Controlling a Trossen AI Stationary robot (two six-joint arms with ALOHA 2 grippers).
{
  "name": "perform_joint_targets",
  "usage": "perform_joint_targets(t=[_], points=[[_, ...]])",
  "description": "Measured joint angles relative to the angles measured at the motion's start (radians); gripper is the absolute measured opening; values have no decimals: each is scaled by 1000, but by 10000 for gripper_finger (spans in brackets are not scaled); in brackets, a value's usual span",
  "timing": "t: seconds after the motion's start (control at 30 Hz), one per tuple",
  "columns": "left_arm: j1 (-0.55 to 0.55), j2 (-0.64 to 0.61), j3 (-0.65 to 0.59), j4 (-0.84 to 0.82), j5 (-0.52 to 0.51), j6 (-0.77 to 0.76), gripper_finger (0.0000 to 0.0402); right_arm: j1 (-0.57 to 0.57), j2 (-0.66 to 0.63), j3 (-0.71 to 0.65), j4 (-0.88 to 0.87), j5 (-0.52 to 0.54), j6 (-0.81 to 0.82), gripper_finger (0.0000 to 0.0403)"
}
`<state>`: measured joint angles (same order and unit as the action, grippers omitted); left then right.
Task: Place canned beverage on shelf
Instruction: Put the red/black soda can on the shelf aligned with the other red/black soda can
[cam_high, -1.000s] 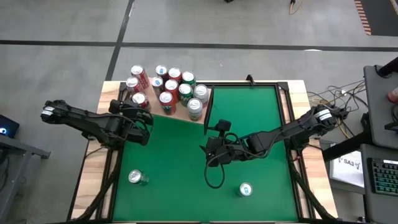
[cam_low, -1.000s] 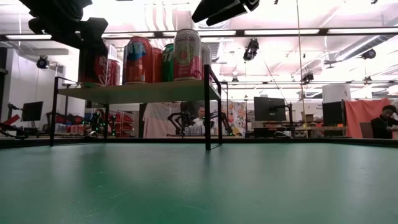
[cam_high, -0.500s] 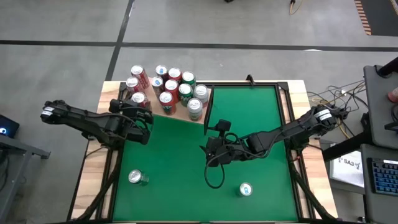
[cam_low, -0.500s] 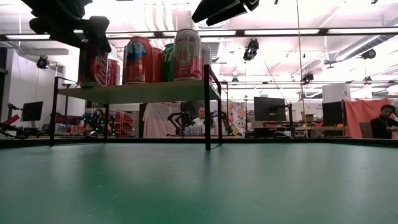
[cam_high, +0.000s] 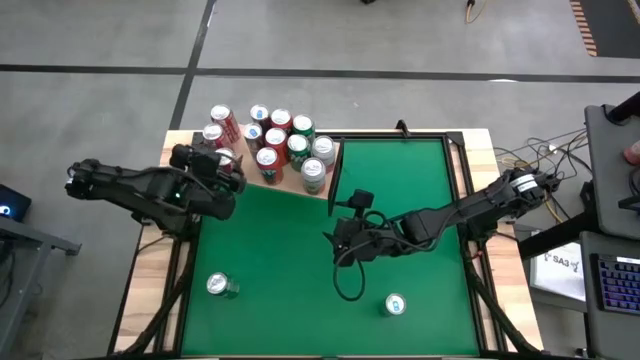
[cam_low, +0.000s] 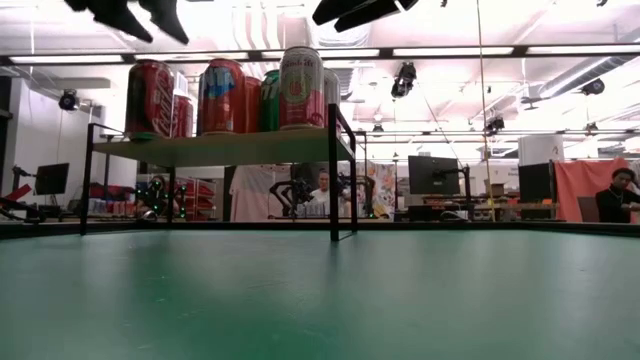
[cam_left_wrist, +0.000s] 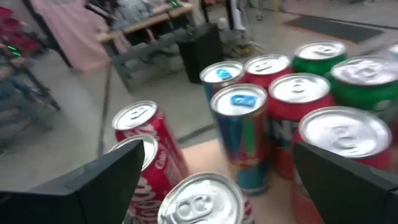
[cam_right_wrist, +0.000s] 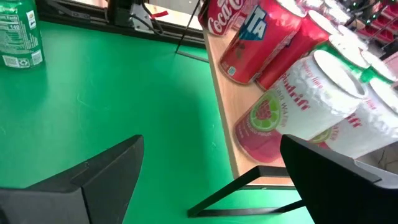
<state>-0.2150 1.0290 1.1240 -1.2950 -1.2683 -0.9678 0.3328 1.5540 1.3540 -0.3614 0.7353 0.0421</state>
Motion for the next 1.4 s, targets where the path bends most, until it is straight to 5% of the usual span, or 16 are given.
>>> perform_joint_targets(t=[0.37,0.57,0.7,0.9,1.4], points=[[24,63,375,-39,437,204,346,-2,-136,0,-74,-86,-29,368],[138,176,555,-283,655,121,248,-2,-210,0,-141,-116,-15,368],[235,224,573,-253,825,255,149,-2,-254,0,-195,-115,13,368],[330,265,591,-273,808,382,11,-2,-274,0,-227,-116,36,368],[395,219,535,-276,845,689,0,-2,-265,0,-229,-115,22,368]])
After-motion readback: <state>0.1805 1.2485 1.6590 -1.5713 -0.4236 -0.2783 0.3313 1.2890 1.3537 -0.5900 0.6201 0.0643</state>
